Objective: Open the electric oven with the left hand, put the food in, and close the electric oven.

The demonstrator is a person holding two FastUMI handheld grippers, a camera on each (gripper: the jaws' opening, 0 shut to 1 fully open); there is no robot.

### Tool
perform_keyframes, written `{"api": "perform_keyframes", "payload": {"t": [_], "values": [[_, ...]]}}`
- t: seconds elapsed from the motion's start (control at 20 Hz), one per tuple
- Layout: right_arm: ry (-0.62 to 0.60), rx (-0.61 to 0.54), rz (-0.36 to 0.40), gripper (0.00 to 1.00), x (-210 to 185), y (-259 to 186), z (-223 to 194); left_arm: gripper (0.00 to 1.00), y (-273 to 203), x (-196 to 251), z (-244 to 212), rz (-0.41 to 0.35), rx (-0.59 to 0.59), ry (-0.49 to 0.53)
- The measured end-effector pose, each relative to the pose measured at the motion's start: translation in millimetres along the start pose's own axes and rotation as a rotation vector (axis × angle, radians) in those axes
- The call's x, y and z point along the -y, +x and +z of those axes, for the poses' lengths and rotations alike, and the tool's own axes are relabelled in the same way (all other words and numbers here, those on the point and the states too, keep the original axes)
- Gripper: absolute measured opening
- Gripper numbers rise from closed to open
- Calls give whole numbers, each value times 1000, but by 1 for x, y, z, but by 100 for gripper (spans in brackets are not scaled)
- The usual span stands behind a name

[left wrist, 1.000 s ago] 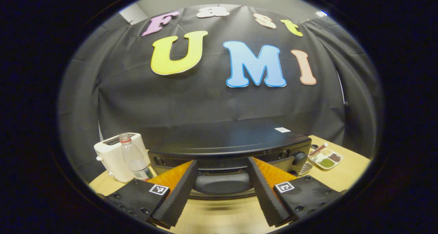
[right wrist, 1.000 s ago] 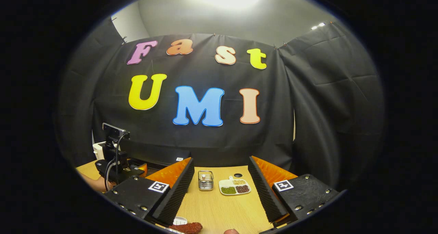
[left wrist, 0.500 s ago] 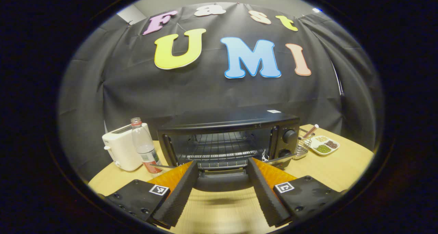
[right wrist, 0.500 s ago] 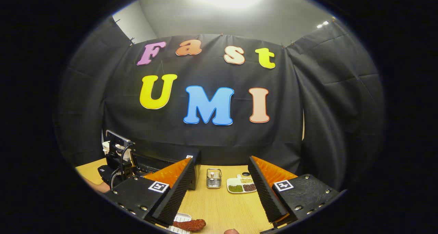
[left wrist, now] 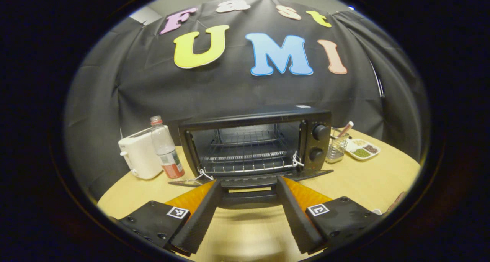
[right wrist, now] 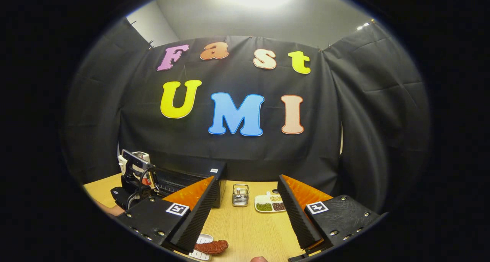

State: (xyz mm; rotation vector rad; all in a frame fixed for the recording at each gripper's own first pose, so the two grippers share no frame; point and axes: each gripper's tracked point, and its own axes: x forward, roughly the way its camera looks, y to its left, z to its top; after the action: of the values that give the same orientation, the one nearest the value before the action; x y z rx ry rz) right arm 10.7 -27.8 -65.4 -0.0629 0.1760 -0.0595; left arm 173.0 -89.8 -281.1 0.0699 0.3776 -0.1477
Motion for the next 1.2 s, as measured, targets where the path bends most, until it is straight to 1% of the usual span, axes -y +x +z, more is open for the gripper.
{"api": "perform_keyframes", "payload": {"t": [0.25,0.55,0.6,0.7,0.75,0.8,0.9,1.2], "values": [[10,-32,3,96,1,-3,-11,97,-7,4,-30,0,-66,-19],[42,-76,18,96,0,-3,-24,97,-11,8,-61,-16,-127,-8],[48,-83,22,96,-1,-4,-26,100,-13,7,-62,-14,-132,-10],[56,-94,27,96,-1,-4,-30,100,-19,4,-61,-9,-133,-13],[61,-98,31,96,-2,-3,-32,100,-24,2,-58,-6,-126,-12],[67,-102,37,96,-3,-3,-35,97,-27,0,-52,-2,-116,-7],[85,-115,50,96,-6,-1,-41,97,-36,-6,-32,4,-80,1],[142,-229,128,96,-22,7,-80,96,-84,-27,56,33,87,-18]]}}
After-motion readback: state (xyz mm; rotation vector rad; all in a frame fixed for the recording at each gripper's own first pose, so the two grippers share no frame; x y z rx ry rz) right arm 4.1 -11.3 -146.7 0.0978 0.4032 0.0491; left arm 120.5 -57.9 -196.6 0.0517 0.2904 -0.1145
